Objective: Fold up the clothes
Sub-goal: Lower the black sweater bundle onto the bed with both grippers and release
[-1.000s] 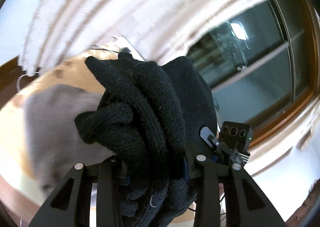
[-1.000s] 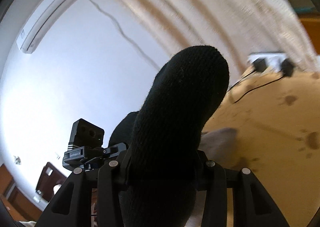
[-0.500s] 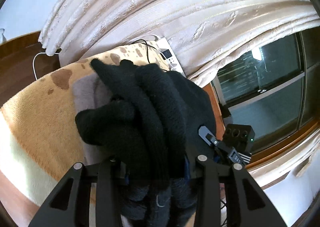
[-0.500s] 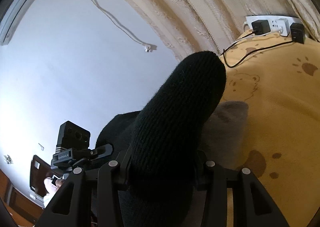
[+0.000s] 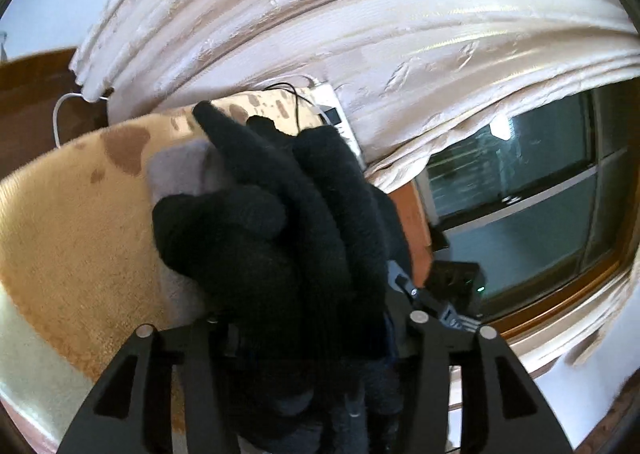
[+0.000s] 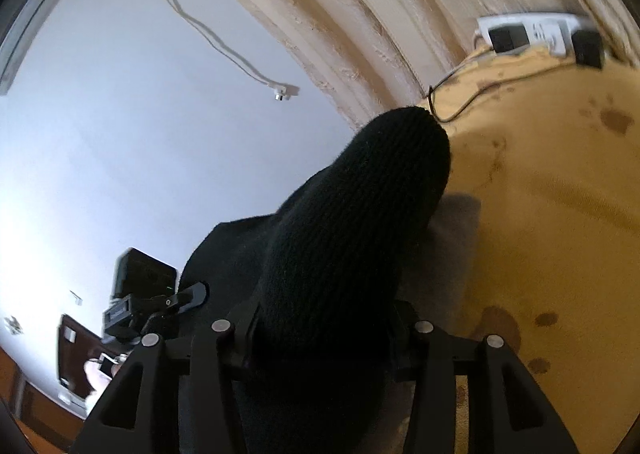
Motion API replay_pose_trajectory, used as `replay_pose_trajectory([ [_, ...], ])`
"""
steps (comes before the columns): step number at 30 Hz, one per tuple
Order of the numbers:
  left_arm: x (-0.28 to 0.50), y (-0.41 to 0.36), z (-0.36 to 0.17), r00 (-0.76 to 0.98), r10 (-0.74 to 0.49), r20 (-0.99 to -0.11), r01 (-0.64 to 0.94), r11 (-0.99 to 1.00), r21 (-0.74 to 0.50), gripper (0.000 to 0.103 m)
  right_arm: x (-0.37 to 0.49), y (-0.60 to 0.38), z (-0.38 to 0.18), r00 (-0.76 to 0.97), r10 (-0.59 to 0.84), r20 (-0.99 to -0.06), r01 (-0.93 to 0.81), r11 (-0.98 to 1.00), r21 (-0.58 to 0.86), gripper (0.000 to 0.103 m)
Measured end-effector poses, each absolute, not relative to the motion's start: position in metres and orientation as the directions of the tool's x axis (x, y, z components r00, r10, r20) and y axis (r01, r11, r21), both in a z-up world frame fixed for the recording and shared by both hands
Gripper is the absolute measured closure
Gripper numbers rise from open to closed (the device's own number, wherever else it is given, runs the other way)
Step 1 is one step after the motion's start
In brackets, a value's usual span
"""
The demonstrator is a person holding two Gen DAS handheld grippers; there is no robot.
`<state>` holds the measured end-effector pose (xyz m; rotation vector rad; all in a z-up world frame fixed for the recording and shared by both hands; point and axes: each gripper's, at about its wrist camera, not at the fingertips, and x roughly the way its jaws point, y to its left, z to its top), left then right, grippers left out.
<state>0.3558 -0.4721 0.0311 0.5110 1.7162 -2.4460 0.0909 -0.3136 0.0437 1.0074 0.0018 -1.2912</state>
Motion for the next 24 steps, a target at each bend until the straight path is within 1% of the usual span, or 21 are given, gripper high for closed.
replay_pose_trajectory([
  [1, 0.357, -0.471, 0.032, -0.939, 0.101, -0.329, 0.274, -0.361, -0.892, 0.044, 0.091, -0.313, 0.044, 0.337, -0.787, -0.517, 0.792, -0.06, 0.608, 0.052],
  [2, 0.358, -0.47, 0.034, -0.938, 0.099, -0.332, 0.277, -0.36, -0.891, 0.041, 0.091, -0.313, 0.044, 0.337, -0.788, -0.515, 0.796, -0.053, 0.602, 0.046],
  [3, 0.361, -0.471, 0.037, -0.936, 0.082, -0.342, 0.294, -0.353, -0.888, 0.036, 0.09, -0.312, 0.044, 0.337, -0.79, -0.513, 0.801, -0.046, 0.597, 0.041],
  [4, 0.364, -0.471, 0.04, -0.933, 0.061, -0.354, 0.313, -0.346, -0.885, 0.029, 0.089, -0.315, 0.045, 0.322, -0.788, -0.525, 0.81, -0.058, 0.584, 0.033],
  [5, 0.368, -0.472, 0.044, -0.93, 0.04, -0.366, 0.332, -0.338, -0.881, 0.025, 0.087, -0.315, 0.047, 0.307, -0.79, -0.531, 0.819, -0.065, 0.569, 0.03],
  [6, 0.374, -0.472, 0.05, -0.918, -0.009, -0.396, 0.375, -0.339, -0.863, 0.018, 0.086, -0.315, 0.049, 0.291, -0.791, -0.538, 0.829, -0.072, 0.555, 0.03],
  [8, 0.386, -0.466, 0.069, -0.865, -0.155, -0.477, 0.497, -0.387, -0.777, 0.017, 0.094, -0.3, 0.068, 0.182, -0.824, -0.536, 0.894, -0.088, 0.439, 0.03],
  [9, 0.39, -0.461, 0.08, -0.841, -0.217, -0.495, 0.538, -0.419, -0.731, 0.017, 0.098, -0.293, 0.077, 0.127, -0.839, -0.529, 0.92, -0.099, 0.378, 0.03],
  [11, 0.392, -0.443, 0.101, -0.802, -0.317, -0.507, 0.596, -0.486, -0.639, 0.017, 0.108, -0.28, 0.094, 0.021, -0.866, -0.499, 0.96, -0.121, 0.251, 0.03],
  [12, 0.391, -0.431, 0.111, -0.793, -0.343, -0.503, 0.606, -0.518, -0.604, 0.016, 0.114, -0.274, 0.102, -0.03, -0.878, -0.478, 0.974, -0.133, 0.184, 0.03],
  [14, 0.385, -0.404, 0.131, -0.792, -0.372, -0.484, 0.605, -0.584, -0.541, 0.016, 0.128, -0.272, 0.117, -0.057, -0.901, -0.43, 0.991, -0.104, 0.086, 0.03],
  [16, 0.375, -0.376, 0.147, -0.819, -0.351, -0.453, 0.559, -0.664, -0.496, 0.016, 0.143, -0.272, 0.123, -0.039, -0.91, -0.413, 0.997, -0.061, 0.04, 0.03],
  [18, 0.365, -0.35, 0.156, -0.84, -0.332, -0.429, 0.514, -0.74, -0.434, 0.016, 0.148, -0.289, 0.115, 0.0, -0.896, -0.444, 0.999, -0.016, 0.033, 0.03],
  [21, 0.347, -0.329, 0.154, -0.83, -0.341, -0.441, 0.495, -0.815, -0.302, 0.015, 0.144, -0.32, 0.098, 0.05, -0.857, -0.512, 0.997, 0.017, 0.07, 0.03],
  [23, 0.336, -0.332, 0.142, -0.803, -0.347, -0.484, 0.511, -0.82, -0.26, 0.015, 0.141, -0.33, 0.082, 0.115, -0.824, -0.555, 0.992, 0.063, 0.113, 0.03],
  [24, 0.334, -0.339, 0.135, -0.792, -0.345, -0.505, 0.522, -0.81, -0.266, 0.015, 0.14, -0.332, 0.075, 0.146, -0.804, -0.576, 0.988, 0.09, 0.125, 0.03],
])
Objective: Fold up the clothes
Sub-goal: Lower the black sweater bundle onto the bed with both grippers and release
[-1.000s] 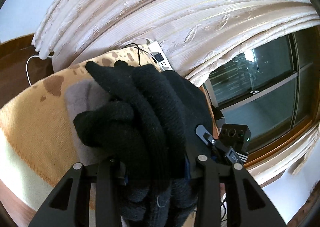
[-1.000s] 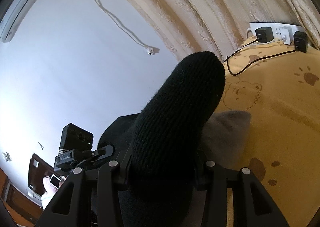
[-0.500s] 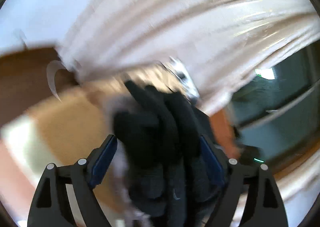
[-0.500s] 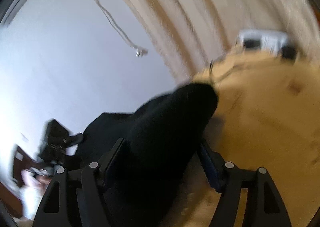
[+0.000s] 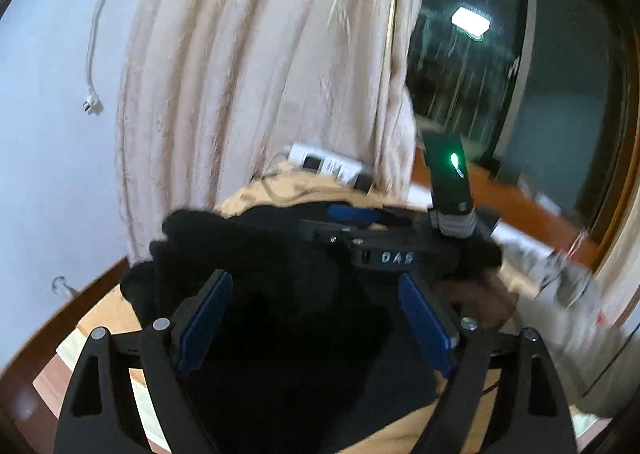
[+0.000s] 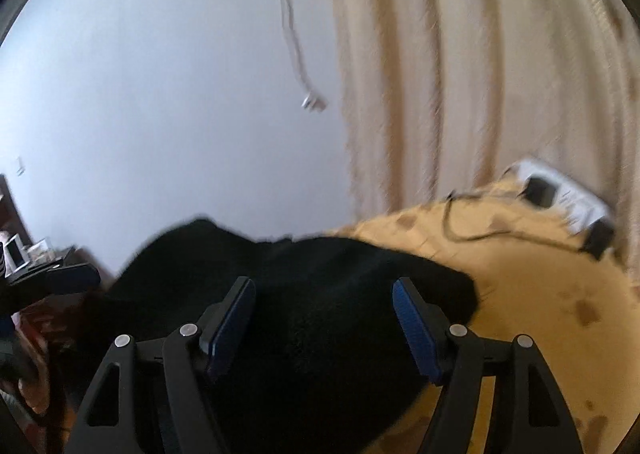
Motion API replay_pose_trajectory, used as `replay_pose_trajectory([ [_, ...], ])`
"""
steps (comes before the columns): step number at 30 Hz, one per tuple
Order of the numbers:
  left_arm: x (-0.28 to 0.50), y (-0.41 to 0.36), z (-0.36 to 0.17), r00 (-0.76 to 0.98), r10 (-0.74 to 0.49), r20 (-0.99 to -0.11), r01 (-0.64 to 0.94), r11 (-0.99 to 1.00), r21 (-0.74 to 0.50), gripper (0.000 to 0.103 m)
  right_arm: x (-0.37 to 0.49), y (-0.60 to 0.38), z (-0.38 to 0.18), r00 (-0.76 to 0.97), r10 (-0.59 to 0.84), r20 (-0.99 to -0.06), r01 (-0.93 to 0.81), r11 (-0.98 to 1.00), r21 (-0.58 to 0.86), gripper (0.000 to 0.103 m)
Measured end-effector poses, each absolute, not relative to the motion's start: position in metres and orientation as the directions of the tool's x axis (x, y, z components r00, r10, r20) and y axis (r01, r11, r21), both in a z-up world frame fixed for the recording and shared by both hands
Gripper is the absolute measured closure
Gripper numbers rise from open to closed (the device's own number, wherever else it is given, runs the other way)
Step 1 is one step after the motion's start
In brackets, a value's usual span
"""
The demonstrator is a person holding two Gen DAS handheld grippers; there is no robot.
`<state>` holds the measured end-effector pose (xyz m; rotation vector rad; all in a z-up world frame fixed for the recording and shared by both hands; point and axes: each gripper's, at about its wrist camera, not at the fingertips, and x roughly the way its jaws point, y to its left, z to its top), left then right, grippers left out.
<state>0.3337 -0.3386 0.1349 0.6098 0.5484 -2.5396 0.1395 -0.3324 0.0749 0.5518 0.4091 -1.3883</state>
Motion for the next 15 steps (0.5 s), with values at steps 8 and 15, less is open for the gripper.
replay_pose_trajectory([
  [8, 0.336, -0.376, 0.089, -0.724, -0.365, -0.585, 0.62, -0.717, -0.32, 0.015, 0.118, -0.348, 0.045, 0.201, -0.759, -0.619, 0.976, 0.1, 0.194, 0.023],
  [15, 0.332, -0.372, 0.101, -0.699, -0.392, -0.598, 0.638, -0.72, -0.273, 0.014, 0.119, -0.342, 0.046, 0.167, -0.774, -0.611, 0.976, 0.044, 0.211, 0.019],
])
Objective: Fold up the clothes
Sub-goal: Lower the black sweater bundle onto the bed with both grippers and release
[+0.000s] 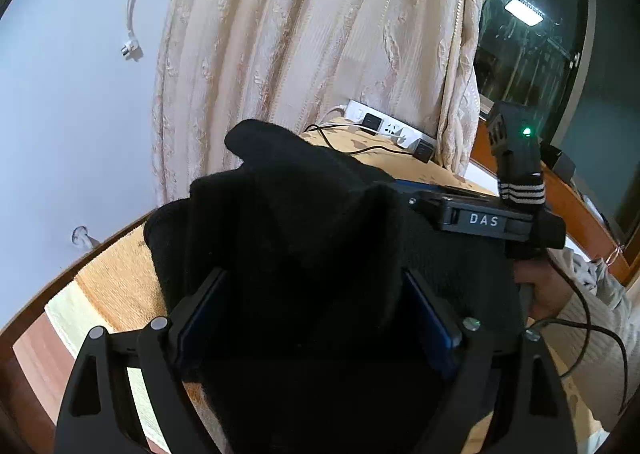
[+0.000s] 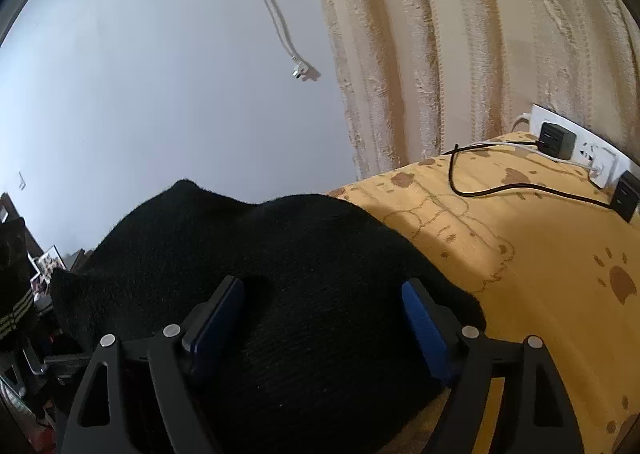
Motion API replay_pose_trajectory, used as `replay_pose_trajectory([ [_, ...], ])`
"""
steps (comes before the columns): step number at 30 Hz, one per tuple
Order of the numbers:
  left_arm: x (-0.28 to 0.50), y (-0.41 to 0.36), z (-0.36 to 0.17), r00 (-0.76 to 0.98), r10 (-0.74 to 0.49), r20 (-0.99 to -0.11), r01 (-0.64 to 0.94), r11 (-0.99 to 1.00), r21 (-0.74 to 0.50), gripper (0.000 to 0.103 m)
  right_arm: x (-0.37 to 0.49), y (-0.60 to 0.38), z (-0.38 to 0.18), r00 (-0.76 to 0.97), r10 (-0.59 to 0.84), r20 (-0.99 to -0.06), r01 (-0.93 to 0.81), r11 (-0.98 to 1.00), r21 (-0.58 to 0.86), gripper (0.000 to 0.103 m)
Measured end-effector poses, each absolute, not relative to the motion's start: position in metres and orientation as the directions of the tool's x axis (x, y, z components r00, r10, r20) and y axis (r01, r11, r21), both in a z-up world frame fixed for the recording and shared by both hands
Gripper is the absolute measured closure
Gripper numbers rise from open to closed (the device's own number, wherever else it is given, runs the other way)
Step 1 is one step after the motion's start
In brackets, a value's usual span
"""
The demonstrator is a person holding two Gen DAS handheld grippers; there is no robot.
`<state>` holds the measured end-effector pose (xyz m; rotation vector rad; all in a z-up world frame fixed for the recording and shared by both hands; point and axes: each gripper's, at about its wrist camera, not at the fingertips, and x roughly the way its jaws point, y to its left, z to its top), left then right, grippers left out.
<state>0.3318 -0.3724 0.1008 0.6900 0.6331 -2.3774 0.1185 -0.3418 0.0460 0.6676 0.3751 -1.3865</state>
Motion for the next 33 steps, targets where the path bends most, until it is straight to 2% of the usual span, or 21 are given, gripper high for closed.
replay_pose_trajectory([
  [3, 0.342, -0.366, 0.121, -0.695, -0.424, -0.581, 0.654, -0.709, -0.265, 0.014, 0.12, -0.324, 0.06, 0.131, -0.802, -0.582, 0.974, -0.004, 0.225, 0.018],
  [5, 0.35, -0.36, 0.143, -0.707, -0.465, -0.532, 0.658, -0.708, -0.256, 0.014, 0.122, -0.303, 0.073, 0.091, -0.837, -0.539, 0.977, -0.028, 0.209, 0.018],
  [9, 0.345, -0.347, 0.184, -0.745, -0.508, -0.432, 0.628, -0.752, -0.2, 0.0, 0.133, -0.257, 0.096, 0.024, -0.884, -0.467, 0.991, -0.04, 0.127, 0.018],
  [11, 0.33, -0.347, 0.194, -0.743, -0.516, -0.426, 0.624, -0.763, -0.166, 0.0, 0.15, -0.238, 0.096, 0.026, -0.881, -0.472, 0.998, -0.003, 0.06, 0.018],
  [14, 0.292, -0.357, 0.187, -0.721, -0.482, -0.498, 0.614, -0.777, -0.138, 0.0, 0.179, -0.218, 0.092, 0.058, -0.871, -0.488, 0.996, 0.082, -0.028, 0.018],
  [18, 0.261, -0.384, 0.138, -0.607, -0.427, -0.671, 0.64, -0.762, -0.094, 0.0, 0.216, -0.216, 0.078, 0.097, -0.837, -0.538, 0.977, 0.183, -0.109, 0.018],
  [20, 0.254, -0.392, 0.115, -0.553, -0.428, -0.715, 0.667, -0.742, -0.072, 0.0, 0.226, -0.222, 0.065, 0.04, -0.821, -0.569, 0.964, 0.181, -0.193, 0.013],
  [23, 0.261, -0.394, 0.101, -0.56, -0.434, -0.706, 0.673, -0.735, -0.082, 0.0, 0.231, -0.232, 0.047, -0.006, -0.777, -0.629, 0.945, 0.202, -0.258, 0.001],
  [27, 0.269, -0.394, 0.09, -0.577, -0.442, -0.686, 0.675, -0.732, -0.096, 0.0, 0.207, -0.25, 0.037, 0.104, -0.699, -0.708, 0.978, 0.201, -0.055, 0.001],
  [30, 0.267, -0.392, 0.088, -0.587, -0.456, -0.669, 0.673, -0.734, -0.091, 0.0, 0.206, -0.251, 0.039, 0.104, -0.704, -0.702, 0.979, 0.199, -0.055, 0.001],
  [33, 0.267, -0.392, 0.092, -0.587, -0.462, -0.665, 0.675, -0.733, -0.087, 0.0, 0.203, -0.241, 0.052, 0.098, -0.75, -0.654, 0.986, 0.164, -0.041, 0.001],
])
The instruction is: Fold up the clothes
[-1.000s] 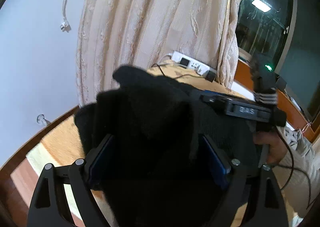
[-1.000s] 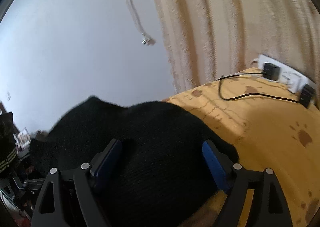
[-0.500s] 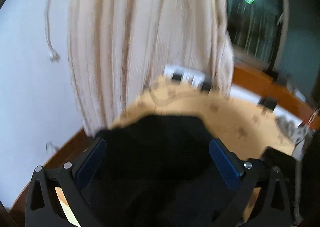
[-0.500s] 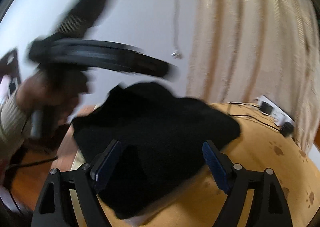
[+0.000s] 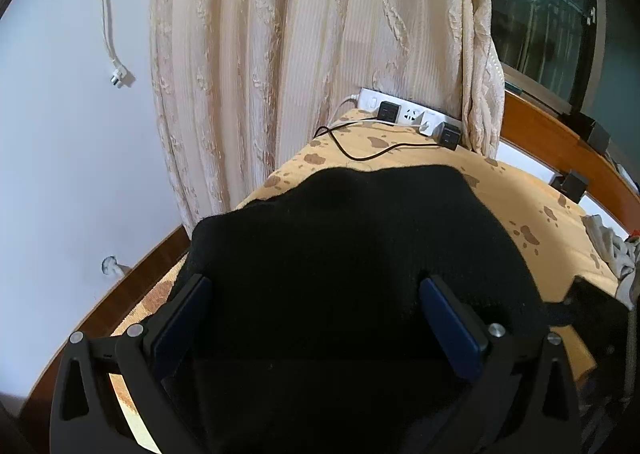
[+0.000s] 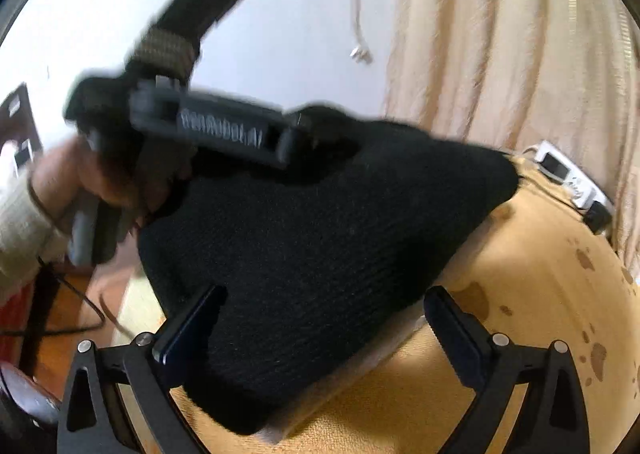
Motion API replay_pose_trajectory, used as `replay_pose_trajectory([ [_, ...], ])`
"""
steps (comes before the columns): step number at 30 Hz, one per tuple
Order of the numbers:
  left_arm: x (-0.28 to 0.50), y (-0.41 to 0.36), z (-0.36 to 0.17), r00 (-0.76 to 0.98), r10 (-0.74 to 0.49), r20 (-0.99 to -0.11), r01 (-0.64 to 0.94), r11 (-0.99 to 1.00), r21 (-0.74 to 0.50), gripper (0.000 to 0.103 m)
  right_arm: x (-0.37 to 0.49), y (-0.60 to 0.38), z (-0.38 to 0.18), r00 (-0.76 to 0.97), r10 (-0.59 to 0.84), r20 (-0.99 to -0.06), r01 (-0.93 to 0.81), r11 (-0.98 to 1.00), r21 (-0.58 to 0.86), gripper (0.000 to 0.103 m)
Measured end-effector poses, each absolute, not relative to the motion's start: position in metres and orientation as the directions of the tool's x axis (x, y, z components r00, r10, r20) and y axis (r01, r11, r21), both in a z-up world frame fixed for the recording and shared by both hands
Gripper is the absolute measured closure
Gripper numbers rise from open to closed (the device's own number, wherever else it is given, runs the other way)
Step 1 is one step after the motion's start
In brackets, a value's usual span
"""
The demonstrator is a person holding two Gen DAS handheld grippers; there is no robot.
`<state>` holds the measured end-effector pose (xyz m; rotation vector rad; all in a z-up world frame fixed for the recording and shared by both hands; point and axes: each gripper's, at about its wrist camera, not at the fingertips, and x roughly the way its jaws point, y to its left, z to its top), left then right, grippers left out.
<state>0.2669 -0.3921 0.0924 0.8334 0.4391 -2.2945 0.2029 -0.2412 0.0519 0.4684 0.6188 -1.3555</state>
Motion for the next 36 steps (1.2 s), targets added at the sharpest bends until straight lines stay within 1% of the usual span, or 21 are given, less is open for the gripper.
replay_pose_trajectory([
  [3, 0.273, -0.384, 0.104, -0.575, -0.48, -0.662, 0.696, -0.713, -0.088, 0.0, 0.191, -0.22, 0.072, 0.08, -0.806, -0.586, 0.994, 0.105, -0.009, 0.001],
  [6, 0.279, -0.361, 0.118, -0.582, -0.509, -0.635, 0.698, -0.712, -0.069, 0.0, 0.174, -0.188, 0.091, 0.07, -0.86, -0.506, 0.997, 0.052, 0.05, 0.001],
  [8, 0.281, -0.339, 0.125, -0.567, -0.548, -0.614, 0.71, -0.704, -0.028, 0.0, 0.166, -0.17, 0.101, 0.061, -0.885, -0.462, 0.995, 0.019, 0.095, 0.001],
  [10, 0.279, -0.322, 0.127, -0.54, -0.584, -0.606, 0.722, -0.692, 0.023, 0.0, 0.161, -0.16, 0.105, 0.03, -0.896, -0.443, 0.995, -0.017, 0.103, 0.001],
  [13, 0.273, -0.296, 0.123, -0.464, -0.652, -0.599, 0.756, -0.645, 0.117, 0.0, 0.162, -0.15, 0.104, -0.002, -0.89, -0.455, 0.997, -0.037, 0.068, 0.001],
  [17, 0.267, -0.267, 0.109, -0.306, -0.755, -0.58, 0.812, -0.525, 0.254, 0.0, 0.165, -0.142, 0.102, -0.03, -0.875, -0.483, 0.999, -0.046, 0.022, 0.001],
  [20, 0.266, -0.246, 0.101, -0.213, -0.825, -0.524, 0.827, -0.438, 0.352, 0.0, 0.164, -0.14, 0.097, -0.084, -0.866, -0.494, 0.995, -0.097, 0.001, 0.001],
  [22, 0.267, -0.234, 0.1, -0.228, -0.828, -0.513, 0.823, -0.445, 0.352, 0.0, 0.157, -0.141, 0.096, -0.108, -0.856, -0.505, 0.992, -0.125, -0.001, 0.001],
  [25, 0.27, -0.226, 0.106, -0.257, -0.813, -0.522, 0.826, -0.465, 0.318, 0.0, 0.148, -0.134, 0.099, -0.133, -0.857, -0.498, 0.988, -0.155, 0.001, 0.001],
  [31, 0.271, -0.215, 0.111, -0.265, -0.811, -0.522, 0.834, -0.464, 0.297, 0.0, 0.14, -0.118, 0.12, -0.167, -0.881, -0.443, 0.981, -0.192, 0.01, 0.001],
  [33, 0.27, -0.212, 0.11, -0.267, -0.805, -0.529, 0.834, -0.468, 0.291, 0.0, 0.141, -0.113, 0.127, -0.186, -0.886, -0.424, 0.98, -0.201, -0.011, 0.001],
  [36, 0.27, -0.209, 0.109, -0.272, -0.798, -0.538, 0.837, -0.472, 0.278, 0.0, 0.141, -0.111, 0.131, -0.183, -0.892, -0.414, 0.981, -0.196, -0.011, 0.001],
])
